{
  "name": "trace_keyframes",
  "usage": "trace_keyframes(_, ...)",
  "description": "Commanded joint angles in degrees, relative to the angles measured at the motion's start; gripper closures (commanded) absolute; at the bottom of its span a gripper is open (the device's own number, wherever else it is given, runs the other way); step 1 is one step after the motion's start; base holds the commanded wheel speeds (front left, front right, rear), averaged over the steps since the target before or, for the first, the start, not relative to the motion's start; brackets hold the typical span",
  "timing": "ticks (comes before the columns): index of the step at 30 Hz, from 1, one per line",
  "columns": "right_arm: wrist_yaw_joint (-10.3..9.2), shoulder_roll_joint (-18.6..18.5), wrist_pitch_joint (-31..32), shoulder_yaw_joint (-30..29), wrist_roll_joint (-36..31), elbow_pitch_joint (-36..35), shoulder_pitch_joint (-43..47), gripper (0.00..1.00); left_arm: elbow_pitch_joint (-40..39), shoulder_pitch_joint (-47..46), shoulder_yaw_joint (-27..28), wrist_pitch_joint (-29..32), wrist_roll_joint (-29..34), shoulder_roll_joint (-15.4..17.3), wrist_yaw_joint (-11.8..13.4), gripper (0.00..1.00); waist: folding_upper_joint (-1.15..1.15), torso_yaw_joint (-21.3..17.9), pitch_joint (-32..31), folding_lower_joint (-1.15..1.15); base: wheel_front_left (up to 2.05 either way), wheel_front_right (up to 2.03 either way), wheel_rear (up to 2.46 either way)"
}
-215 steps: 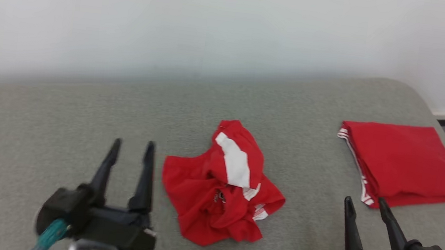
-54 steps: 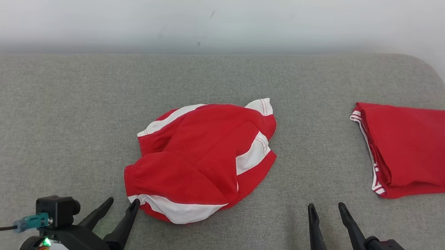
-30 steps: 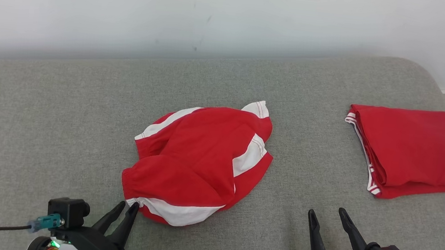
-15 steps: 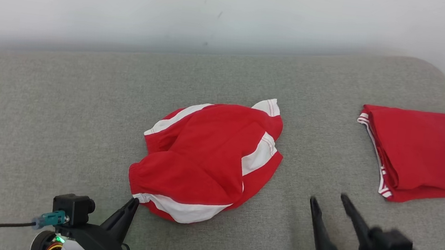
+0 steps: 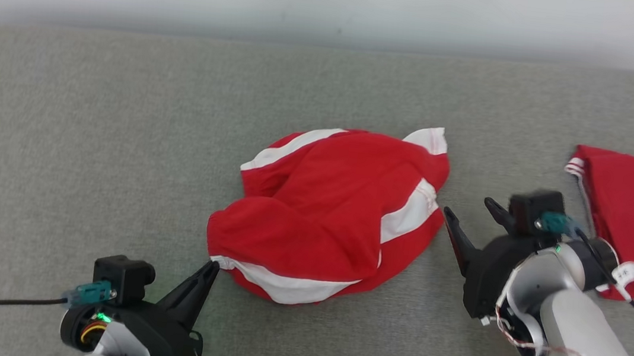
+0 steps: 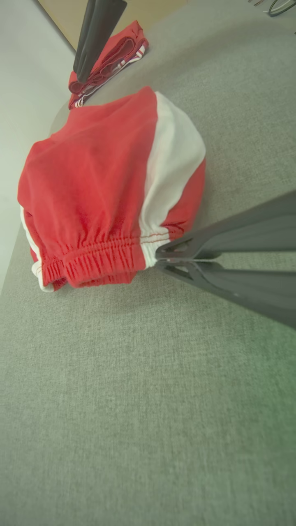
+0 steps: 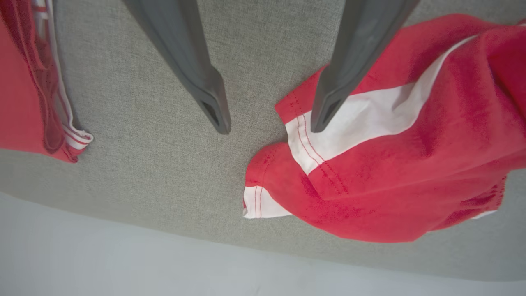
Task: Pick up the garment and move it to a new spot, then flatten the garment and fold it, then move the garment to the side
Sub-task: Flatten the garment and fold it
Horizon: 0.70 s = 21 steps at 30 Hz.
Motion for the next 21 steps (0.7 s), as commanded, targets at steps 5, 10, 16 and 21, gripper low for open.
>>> trace_keyframes(5,-0.11,-1.60,1.21,4.12,1.99,5.85,-5.41,0.00,0.01,-2.08,-0.64,-0.37,0.68,-0.55,-0.14,1.00,0.00,3.04,3.46,-0.01,0.00,0.00,0.00)
trace_keyframes(10,-0.11,-1.95,0.60,6.78,3.42,9.64,-8.32,0.31,0.62,-2.88,-0.85,-1.01,0.42,-0.82,-0.27,1.00,0.00,3.57,4.32,-0.01,0.00,0.00,0.00)
trace_keyframes(16,-0.11,-2.49,-0.74,9.28,4.86,11.25,-9.85,0.47,1.22,-2.94,-1.05,-1.31,0.17,-0.97,-0.31,1.00,0.00,3.44,4.42,-0.01,0.00,0.00,0.00)
trace_keyframes(21,-0.11,-3.16,-2.44,11.39,5.51,11.80,-11.32,0.40,1.47,-2.82,-1.16,-1.42,-0.03,-0.90,-0.20,1.00,0.00,3.06,4.31,-0.01,0.00,0.00,0.00)
